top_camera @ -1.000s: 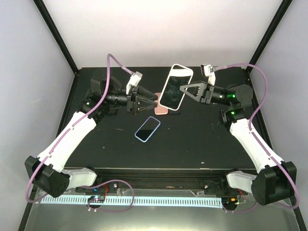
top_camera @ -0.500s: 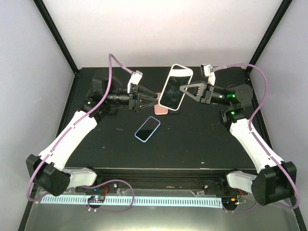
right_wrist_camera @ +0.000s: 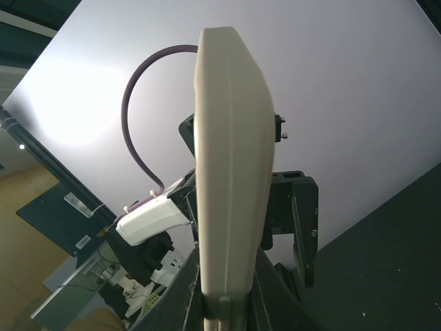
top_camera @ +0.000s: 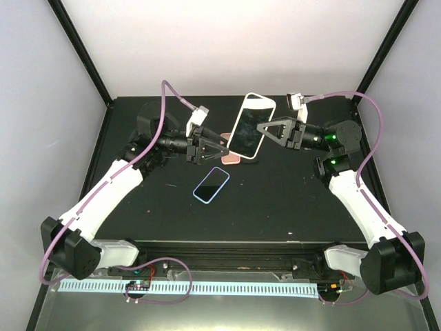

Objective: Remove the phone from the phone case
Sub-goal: Remove the phone case from the phone.

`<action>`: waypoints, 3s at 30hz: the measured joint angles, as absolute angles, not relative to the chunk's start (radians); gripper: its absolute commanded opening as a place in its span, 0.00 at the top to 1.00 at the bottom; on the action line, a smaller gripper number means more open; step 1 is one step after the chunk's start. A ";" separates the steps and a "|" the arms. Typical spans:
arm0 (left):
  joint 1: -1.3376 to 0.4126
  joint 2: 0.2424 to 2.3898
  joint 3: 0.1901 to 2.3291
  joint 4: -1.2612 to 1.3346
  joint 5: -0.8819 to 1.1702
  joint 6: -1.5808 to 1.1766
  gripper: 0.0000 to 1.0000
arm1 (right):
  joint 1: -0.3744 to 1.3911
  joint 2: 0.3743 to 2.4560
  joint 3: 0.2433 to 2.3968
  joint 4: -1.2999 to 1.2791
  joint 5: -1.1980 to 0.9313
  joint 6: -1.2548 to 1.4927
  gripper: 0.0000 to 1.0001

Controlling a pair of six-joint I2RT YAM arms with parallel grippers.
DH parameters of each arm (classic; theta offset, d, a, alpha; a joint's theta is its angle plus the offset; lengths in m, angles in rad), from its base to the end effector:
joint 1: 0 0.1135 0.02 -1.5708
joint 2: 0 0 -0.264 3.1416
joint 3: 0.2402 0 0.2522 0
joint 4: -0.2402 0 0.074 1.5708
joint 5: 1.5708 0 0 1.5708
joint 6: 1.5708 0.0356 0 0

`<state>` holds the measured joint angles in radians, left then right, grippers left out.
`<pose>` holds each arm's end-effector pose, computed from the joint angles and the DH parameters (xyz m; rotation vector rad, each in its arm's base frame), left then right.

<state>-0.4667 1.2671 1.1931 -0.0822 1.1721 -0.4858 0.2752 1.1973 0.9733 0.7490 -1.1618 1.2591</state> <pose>0.2322 -0.1537 0.3935 0.9433 1.6999 -1.6602 0.2338 0.0999 0.4076 -0.5800 1.5489 1.8298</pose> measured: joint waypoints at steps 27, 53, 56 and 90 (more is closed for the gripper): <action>-0.425 1.291 1.184 -0.080 1.140 -0.476 0.52 | 0.276 1.197 0.934 0.762 -1.097 1.293 0.99; -0.391 1.347 1.160 -0.084 1.022 -0.517 0.57 | 0.310 1.231 0.931 0.918 -1.074 1.423 0.99; -0.371 1.412 1.129 -0.114 0.941 -0.527 0.57 | 0.362 1.214 0.931 1.002 -1.109 1.466 0.99; -0.413 1.119 1.110 -0.107 1.121 -0.490 0.28 | 0.331 1.194 0.936 0.874 -1.143 1.367 0.99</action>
<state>-0.4126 1.1191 1.1103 -0.1074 1.1213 -0.4900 0.3309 1.1938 0.9356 0.8742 -1.1431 1.3670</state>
